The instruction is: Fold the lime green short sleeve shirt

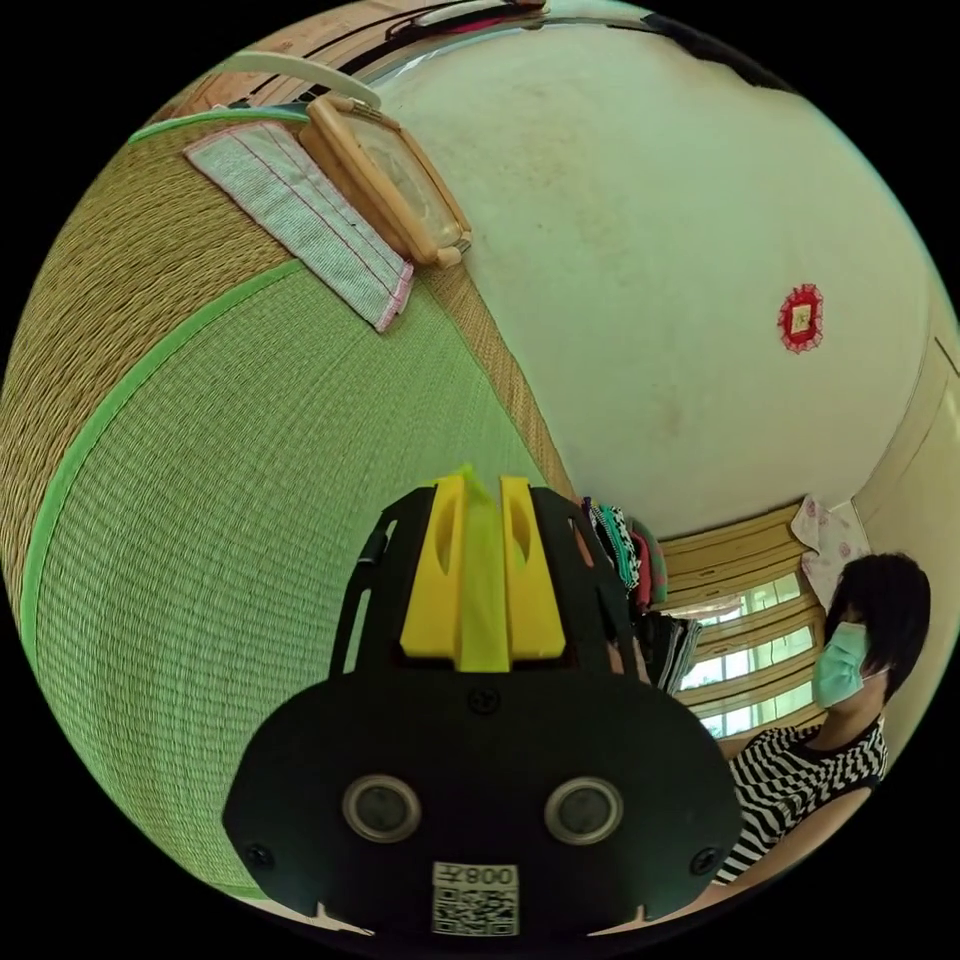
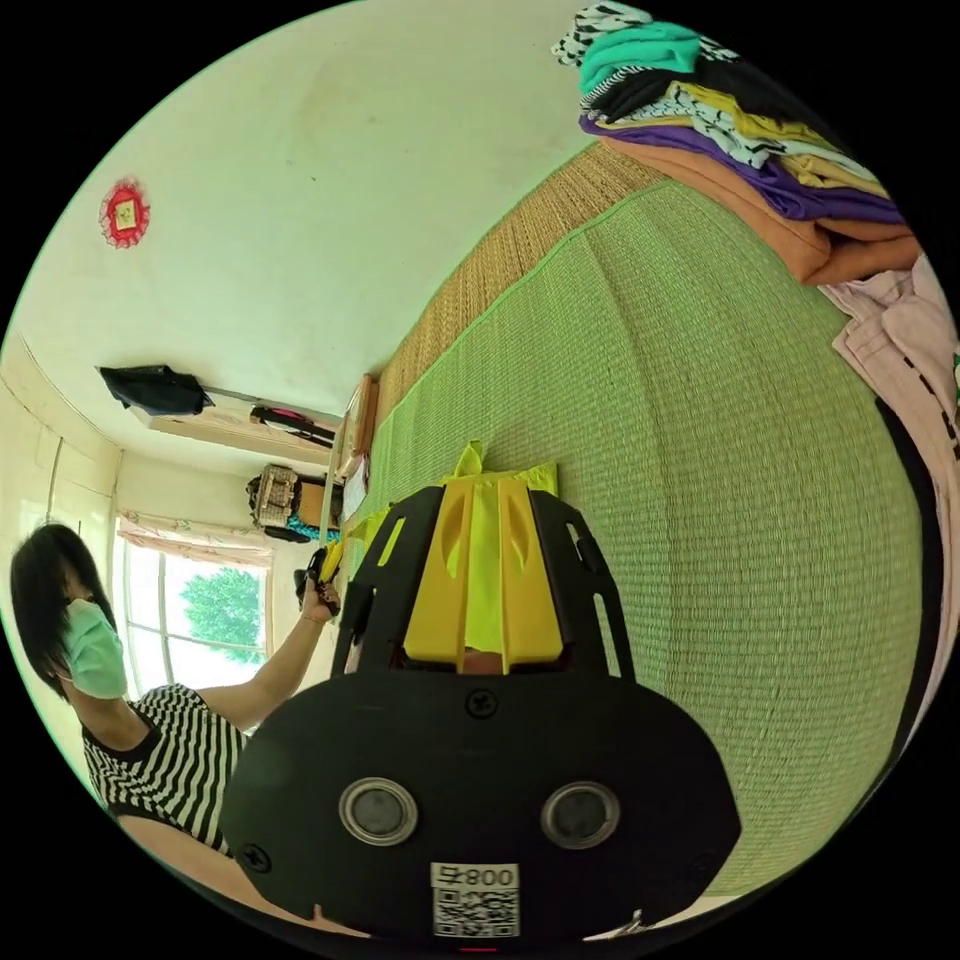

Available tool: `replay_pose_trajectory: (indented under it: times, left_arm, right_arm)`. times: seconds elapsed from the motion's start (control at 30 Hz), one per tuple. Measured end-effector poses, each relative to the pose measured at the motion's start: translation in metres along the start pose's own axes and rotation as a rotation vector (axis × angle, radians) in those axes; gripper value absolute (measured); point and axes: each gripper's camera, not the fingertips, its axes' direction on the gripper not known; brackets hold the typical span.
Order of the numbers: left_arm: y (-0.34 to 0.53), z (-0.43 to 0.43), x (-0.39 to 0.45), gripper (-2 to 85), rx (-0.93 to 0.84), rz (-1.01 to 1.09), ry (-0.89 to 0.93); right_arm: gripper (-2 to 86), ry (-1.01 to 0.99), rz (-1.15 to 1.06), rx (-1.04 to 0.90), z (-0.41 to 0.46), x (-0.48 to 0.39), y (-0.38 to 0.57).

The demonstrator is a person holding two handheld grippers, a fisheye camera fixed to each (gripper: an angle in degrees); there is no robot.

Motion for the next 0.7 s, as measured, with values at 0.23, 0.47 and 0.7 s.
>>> replay_pose_trajectory:
  times: [0.23,0.47,0.7]
  left_arm:
    - [0.008,0.072,0.082,7.2,-0.237,0.231,-0.084]
    - [0.009,0.186,0.151,7.1,-0.475,0.432,-0.239]
    - [0.02,0.223,0.174,1.9,-0.509,0.505,-0.409]
  right_arm:
    - [4.8,0.175,-0.268,-0.168,0.108,-0.142,0.024]
    - [5.1,0.413,-0.438,-0.264,0.241,-0.242,0.037]
    - [0.9,0.623,-0.491,-0.295,0.304,-0.278,0.054]
